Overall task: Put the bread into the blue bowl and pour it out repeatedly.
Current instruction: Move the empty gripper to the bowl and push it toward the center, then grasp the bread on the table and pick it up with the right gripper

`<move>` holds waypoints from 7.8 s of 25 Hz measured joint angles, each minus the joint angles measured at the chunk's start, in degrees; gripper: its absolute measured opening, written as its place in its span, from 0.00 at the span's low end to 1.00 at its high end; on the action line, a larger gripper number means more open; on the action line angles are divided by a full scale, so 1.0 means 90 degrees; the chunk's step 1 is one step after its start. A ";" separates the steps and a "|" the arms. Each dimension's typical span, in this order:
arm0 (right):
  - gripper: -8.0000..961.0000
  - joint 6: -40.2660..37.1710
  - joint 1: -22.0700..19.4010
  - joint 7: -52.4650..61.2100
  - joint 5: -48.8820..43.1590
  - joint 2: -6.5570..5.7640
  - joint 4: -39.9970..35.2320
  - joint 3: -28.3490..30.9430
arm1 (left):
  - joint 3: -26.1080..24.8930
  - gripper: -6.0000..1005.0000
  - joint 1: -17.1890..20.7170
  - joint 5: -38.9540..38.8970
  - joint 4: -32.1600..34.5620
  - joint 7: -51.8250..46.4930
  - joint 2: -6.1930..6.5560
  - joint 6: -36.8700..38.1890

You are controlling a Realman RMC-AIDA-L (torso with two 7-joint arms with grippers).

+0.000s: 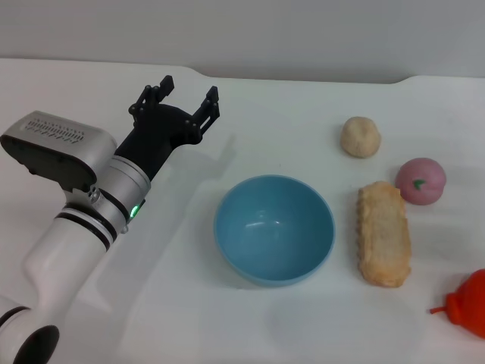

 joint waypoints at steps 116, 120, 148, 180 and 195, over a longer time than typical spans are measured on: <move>0.47 -0.0407 -0.0539 0.0124 -0.0314 -0.0006 0.0159 0.0820 | -0.4852 0.33 -0.1049 0.2094 0.3881 0.0197 0.0080 -1.2946; 0.47 -0.1089 -0.0539 0.1134 -0.0534 -0.0015 0.0289 0.0814 | -0.5103 0.14 -0.1041 0.1981 0.3871 0.0166 0.0071 -1.2936; 0.47 -0.2666 0.0774 1.2350 -1.0635 -0.0541 -0.4941 -0.0125 | -0.5109 0.00 -0.1120 0.1758 0.3927 0.0317 0.0087 -1.3057; 0.45 -0.0190 0.1678 1.2964 -1.1446 -0.0035 -0.3125 -0.2574 | -0.5160 0.00 -0.1224 0.1758 0.3943 0.0323 0.0078 -1.3088; 0.19 -0.0886 0.1070 1.2587 -1.0600 -0.0074 -0.4467 -0.2502 | -0.5160 0.00 -0.1274 0.1757 0.3942 0.0322 0.0097 -1.3098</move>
